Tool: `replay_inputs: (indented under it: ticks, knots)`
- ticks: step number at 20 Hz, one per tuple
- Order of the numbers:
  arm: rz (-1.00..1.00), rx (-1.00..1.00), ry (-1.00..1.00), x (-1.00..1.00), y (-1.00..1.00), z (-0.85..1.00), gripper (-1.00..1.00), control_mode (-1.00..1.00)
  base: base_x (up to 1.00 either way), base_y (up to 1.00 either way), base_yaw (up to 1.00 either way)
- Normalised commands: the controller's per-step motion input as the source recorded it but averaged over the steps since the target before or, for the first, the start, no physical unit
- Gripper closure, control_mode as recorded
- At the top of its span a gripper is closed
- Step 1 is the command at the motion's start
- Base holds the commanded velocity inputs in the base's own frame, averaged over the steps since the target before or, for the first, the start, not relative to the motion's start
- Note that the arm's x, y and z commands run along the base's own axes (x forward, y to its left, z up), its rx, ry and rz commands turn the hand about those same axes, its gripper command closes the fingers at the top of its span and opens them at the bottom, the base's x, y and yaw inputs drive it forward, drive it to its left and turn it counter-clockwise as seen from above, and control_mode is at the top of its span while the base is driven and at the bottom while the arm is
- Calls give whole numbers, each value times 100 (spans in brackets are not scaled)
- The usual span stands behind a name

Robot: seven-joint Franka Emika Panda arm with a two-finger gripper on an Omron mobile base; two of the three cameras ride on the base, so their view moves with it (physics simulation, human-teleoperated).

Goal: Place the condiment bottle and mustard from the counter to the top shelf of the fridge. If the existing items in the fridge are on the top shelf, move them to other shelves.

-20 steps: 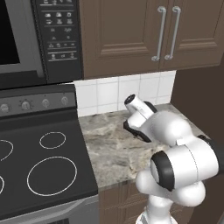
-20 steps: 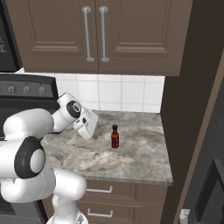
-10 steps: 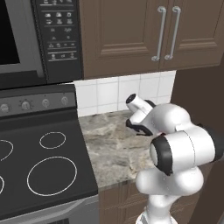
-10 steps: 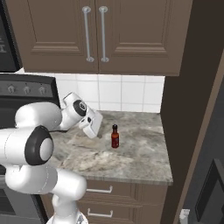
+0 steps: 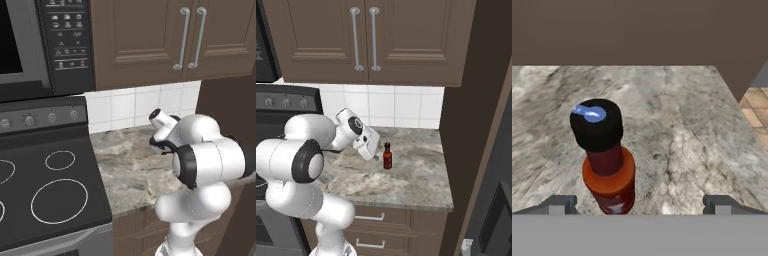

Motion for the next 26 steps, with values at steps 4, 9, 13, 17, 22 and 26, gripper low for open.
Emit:
replay_inputs:
  ticks: [4,9,13,17,22,26]
  knots:
    - [0,0,0,9,0,-19,-100,-100,0,0,0]
    - [0,0,0,26,0,-20,-100,-100,0,0,0]
    - [0,0,0,29,0,-19,-100,-100,0,0,0]
    - [0,0,0,23,-5,-12,-100,-100,0,0,0]
    - [0,0,0,0,-37,-3,-100,-100,0,0,0]
    - [0,0,0,0,-21,0,-100,-100,0,0,0]
